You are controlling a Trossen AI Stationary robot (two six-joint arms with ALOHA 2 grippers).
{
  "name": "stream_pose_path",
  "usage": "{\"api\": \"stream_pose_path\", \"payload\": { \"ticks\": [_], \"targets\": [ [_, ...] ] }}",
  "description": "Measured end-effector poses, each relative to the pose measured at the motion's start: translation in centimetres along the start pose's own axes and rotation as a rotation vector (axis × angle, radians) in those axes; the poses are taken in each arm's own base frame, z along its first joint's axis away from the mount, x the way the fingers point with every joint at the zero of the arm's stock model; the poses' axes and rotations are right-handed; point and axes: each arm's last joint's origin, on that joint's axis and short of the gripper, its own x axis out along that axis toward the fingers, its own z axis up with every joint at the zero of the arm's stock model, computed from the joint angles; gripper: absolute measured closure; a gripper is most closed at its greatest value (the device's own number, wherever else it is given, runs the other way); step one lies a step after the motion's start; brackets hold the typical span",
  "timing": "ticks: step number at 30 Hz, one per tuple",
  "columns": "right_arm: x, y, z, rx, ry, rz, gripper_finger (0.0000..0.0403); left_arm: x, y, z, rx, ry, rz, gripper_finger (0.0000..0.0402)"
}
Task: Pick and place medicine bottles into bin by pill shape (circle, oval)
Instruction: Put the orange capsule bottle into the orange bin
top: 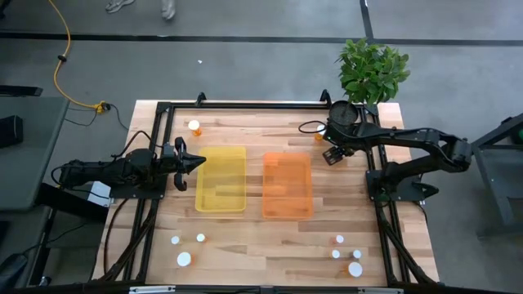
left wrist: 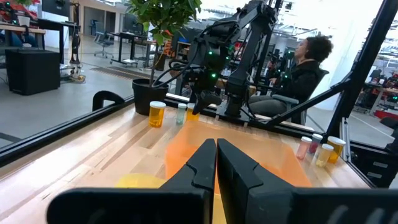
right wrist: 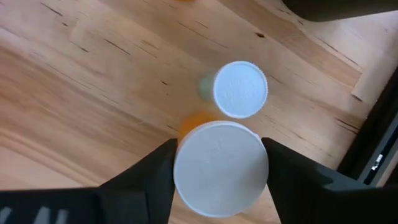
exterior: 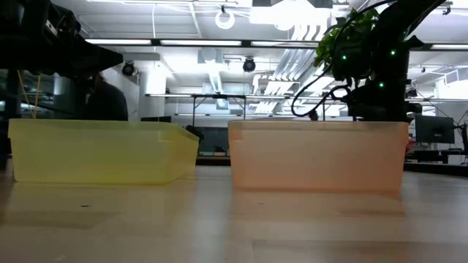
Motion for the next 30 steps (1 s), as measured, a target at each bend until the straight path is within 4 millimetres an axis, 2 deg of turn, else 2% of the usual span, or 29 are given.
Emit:
{"api": "stream_pose_path", "payload": {
  "ticks": [6, 11, 16, 21, 25, 30],
  "targets": [
    [-0.9, -0.3, -0.6, -0.029, 0.100, 0.028, 0.0214, 0.0, 0.0, 0.0, 0.000, 0.000, 0.000, 0.0396],
    [-4.3, 0.5, -0.3, -0.084, 0.095, 0.142, 0.0215, 0.0, 0.0, 0.0, 0.000, 0.000, 0.002, 0.0396],
    [-8.7, 3.0, 0.0, -0.207, -0.057, 0.327, 0.0216, 0.0, 0.0, 0.0, 0.000, -0.001, 0.002, 0.0396],
    [-12.5, 6.7, 0.4, -0.312, -0.258, 0.468, 0.0217, 0.0, 0.0, 0.0, 0.000, -0.001, 0.003, 0.0396],
    [-13.2, 9.6, 0.9, -0.375, -0.259, 0.395, 0.0217, 0.0, 0.0, 0.0, 0.000, 0.000, 0.003, 0.0396],
    [-11.0, 13.3, 2.0, -0.459, -0.170, 0.295, 0.0217, 0.0, 0.0, 0.0, 0.000, -0.001, 0.003, 0.0396]
  ]
}}
